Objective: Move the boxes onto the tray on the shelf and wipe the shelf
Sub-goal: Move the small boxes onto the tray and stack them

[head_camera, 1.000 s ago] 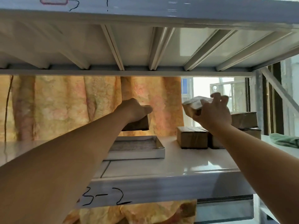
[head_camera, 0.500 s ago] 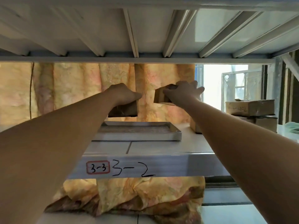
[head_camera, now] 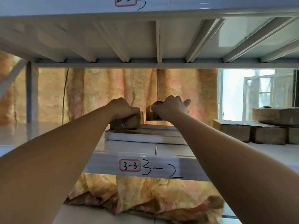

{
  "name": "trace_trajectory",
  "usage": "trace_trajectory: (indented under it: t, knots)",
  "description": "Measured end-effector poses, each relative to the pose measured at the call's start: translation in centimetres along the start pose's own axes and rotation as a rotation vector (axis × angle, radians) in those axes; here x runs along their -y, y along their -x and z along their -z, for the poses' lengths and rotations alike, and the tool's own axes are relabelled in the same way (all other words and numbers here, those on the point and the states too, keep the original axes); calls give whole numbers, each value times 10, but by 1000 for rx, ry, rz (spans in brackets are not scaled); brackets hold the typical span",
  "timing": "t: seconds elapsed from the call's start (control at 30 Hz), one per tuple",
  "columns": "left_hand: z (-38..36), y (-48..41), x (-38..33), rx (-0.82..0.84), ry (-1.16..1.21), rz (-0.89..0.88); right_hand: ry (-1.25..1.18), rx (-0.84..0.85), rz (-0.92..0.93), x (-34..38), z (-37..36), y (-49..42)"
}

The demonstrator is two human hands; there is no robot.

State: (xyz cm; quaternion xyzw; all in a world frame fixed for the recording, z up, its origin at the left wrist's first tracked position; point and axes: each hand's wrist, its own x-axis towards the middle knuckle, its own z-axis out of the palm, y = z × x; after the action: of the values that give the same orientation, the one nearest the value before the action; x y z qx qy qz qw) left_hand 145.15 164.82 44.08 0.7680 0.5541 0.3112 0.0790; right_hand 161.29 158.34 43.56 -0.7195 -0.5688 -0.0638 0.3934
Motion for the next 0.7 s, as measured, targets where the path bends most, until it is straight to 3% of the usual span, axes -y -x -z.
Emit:
trace_trajectory:
  t: [0.37, 0.7]
  knots:
    - [-22, -1, 6, -165, -52, -35, 45, 27, -8, 8, -21, 6]
    - [-34, -12, 29, -60, -118, -15, 91, 28, -8, 13, -35, 2]
